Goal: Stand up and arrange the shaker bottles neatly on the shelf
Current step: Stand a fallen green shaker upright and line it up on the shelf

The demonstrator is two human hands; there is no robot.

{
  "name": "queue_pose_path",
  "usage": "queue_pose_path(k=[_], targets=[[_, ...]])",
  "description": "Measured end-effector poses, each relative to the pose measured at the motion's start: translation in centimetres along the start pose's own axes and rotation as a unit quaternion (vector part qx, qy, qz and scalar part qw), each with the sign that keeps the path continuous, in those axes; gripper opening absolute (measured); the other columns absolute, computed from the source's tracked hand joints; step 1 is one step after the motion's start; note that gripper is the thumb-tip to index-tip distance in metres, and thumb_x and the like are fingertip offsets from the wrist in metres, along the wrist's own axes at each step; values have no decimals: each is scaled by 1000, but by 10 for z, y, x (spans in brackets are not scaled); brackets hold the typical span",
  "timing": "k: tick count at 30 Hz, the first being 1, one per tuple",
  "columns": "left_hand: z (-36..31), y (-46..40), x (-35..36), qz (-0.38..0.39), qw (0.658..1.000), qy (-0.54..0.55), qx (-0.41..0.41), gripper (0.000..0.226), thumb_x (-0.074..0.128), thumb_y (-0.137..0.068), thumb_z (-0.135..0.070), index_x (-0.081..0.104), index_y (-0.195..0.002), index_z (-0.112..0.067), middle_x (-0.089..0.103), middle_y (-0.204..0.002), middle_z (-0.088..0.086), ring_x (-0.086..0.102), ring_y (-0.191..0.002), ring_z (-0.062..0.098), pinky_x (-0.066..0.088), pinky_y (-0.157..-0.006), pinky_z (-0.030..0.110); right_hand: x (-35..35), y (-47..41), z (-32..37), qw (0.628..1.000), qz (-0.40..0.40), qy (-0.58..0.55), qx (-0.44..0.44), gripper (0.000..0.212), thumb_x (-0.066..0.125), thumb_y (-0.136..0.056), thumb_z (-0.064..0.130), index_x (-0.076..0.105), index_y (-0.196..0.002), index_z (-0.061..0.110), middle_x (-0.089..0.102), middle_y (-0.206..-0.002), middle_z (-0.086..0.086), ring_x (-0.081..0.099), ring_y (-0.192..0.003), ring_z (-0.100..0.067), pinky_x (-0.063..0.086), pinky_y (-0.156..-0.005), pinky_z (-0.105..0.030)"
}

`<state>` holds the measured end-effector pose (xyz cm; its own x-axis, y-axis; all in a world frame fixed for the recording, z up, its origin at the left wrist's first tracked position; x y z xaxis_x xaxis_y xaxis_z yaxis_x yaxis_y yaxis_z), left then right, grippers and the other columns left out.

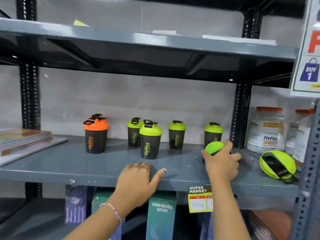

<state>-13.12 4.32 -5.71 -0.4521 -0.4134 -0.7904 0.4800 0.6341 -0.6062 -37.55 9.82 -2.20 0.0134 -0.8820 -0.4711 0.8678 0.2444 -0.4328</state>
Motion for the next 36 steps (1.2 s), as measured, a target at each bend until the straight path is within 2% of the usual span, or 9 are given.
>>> queue_pose_path(k=[5, 8, 15, 23, 25, 29, 32, 34, 36], targets=[[-15, 0, -4, -4, 999, -26, 26, 84, 10, -89, -73, 61, -120, -13, 66, -123, 4, 59, -112, 24, 43, -100, 39, -23, -21, -3, 977, 33, -200, -62, 82, 91, -61, 27, 38, -122, 15, 52, -127, -17, 54, -109, -40, 46, -84, -42], [-9, 6, -5, 10, 1000, -27, 13, 93, 2, -86, -75, 54, -132, -14, 58, -137, 3, 51, -126, 22, 36, -108, 40, -34, -37, 18, 947, 139, -274, -91, 76, 91, -52, 35, 42, -109, 23, 62, -112, -5, 63, -98, -27, 54, -82, -42], [-22, -12, -5, 11, 999, -22, 21, 99, -6, -79, -77, 43, -141, -18, 48, -146, 1, 41, -135, 18, 27, -114, 35, -79, -95, 88, 935, 309, -75, -156, 78, 84, -62, 37, 44, -128, 27, 50, -118, -2, 59, -104, -26, 63, -70, -48], [-29, -5, -3, 14, 1000, -27, -1, 100, -6, -78, -79, 41, -142, -18, 47, -147, 1, 39, -136, 18, 25, -114, 34, -51, -94, 99, 891, 404, 105, -178, 69, 74, -75, 38, 45, -136, 26, 49, -114, -4, 60, -82, -20, 61, -80, -43], [-33, -3, -2, 15, 1000, -27, 1, 97, -2, -80, -78, 43, -141, -18, 48, -146, 1, 40, -136, 18, 26, -114, 34, -47, -98, 94, 879, 419, 136, -184, 79, 76, -73, 47, 40, -142, 29, 47, -132, -6, 60, -103, -29, 58, -87, -46], [-35, -1, -3, 17, 999, -28, -2, 93, 3, -83, -77, 45, -140, -17, 49, -145, 1, 42, -135, 19, 28, -113, 36, -56, -111, 98, 836, 462, 196, -221, 91, 50, -83, 72, 14, -157, 33, 13, -165, 4, 21, -149, -28, 32, -111, -50], [-34, 4, -1, 16, 999, -35, -4, 89, 8, -86, -77, 47, -139, -17, 50, -144, -1, 43, -134, 19, 30, -112, 36, -62, -126, 101, 829, 422, 192, -312, 50, 49, -101, 30, 36, -147, 43, 25, -161, 7, 31, -145, -26, 35, -111, -44], [-34, 4, -2, 7, 999, -34, -4, 88, 9, -86, -77, 49, -138, -17, 52, -142, 0, 46, -132, 20, 32, -110, 36, -63, -133, 103, 812, 402, 213, -366, 70, 51, -88, -6, 60, -123, 53, 47, -150, 3, 53, -130, -28, 47, -101, -39], [-34, -2, -6, -2, 1000, -30, -5, 89, 8, -86, -77, 49, -138, -17, 52, -142, -1, 46, -132, 20, 32, -110, 36, -64, -139, 110, 797, 407, 227, -384, 75, 55, -82, -11, 67, -109, 57, 67, -120, -4, 69, -92, -26, 51, -70, -26]])
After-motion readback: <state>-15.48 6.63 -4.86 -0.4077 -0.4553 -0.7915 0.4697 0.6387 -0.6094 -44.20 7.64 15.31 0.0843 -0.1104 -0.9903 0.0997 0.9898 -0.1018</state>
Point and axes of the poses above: each hand's wrist, its own y-axis away from the middle knuckle, its own x-axis out of the palm, z = x × y, the point moved 1 cm from there along -y, towards the middle knuckle
